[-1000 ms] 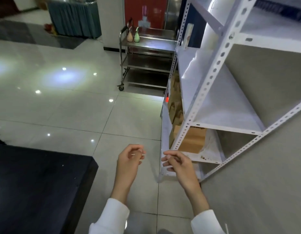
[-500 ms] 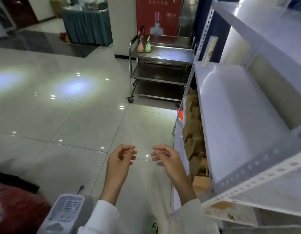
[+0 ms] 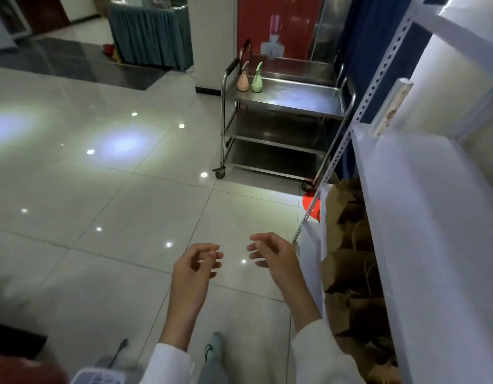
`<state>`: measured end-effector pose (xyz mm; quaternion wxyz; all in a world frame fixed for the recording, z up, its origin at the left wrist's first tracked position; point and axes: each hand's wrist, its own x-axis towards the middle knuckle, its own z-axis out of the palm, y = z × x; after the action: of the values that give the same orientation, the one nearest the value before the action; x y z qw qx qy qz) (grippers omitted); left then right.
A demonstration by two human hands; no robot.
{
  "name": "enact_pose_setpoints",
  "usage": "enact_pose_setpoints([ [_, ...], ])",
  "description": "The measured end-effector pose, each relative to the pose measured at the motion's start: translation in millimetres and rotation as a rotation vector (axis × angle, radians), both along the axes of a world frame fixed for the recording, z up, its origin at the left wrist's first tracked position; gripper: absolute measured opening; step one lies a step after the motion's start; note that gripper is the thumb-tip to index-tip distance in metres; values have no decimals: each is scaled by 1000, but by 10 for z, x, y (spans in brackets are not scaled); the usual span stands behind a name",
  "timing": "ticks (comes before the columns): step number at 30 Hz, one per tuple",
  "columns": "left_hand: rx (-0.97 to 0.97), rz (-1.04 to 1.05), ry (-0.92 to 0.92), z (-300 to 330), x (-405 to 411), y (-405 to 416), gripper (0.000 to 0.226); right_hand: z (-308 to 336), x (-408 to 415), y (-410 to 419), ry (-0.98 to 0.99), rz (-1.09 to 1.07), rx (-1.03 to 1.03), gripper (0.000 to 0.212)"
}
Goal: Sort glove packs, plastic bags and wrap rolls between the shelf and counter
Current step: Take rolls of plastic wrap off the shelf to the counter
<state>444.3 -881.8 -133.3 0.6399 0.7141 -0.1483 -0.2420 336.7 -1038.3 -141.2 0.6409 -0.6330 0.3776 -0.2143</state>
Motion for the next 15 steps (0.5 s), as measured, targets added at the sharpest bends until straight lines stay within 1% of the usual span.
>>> enact_pose_setpoints([
  [7, -2, -117, -6, 45, 1027, -1151, 19, 186, 702, -998, 37, -89, -104, 26],
  [11, -13, -230, -30, 188, 1369, -1821, 17, 309, 783, -1507, 2, -235, -109, 23],
  [15, -17, -355, -61, 271, 1467, -2498, 16, 384, 735, -1996, -8, -376, -79, 19],
])
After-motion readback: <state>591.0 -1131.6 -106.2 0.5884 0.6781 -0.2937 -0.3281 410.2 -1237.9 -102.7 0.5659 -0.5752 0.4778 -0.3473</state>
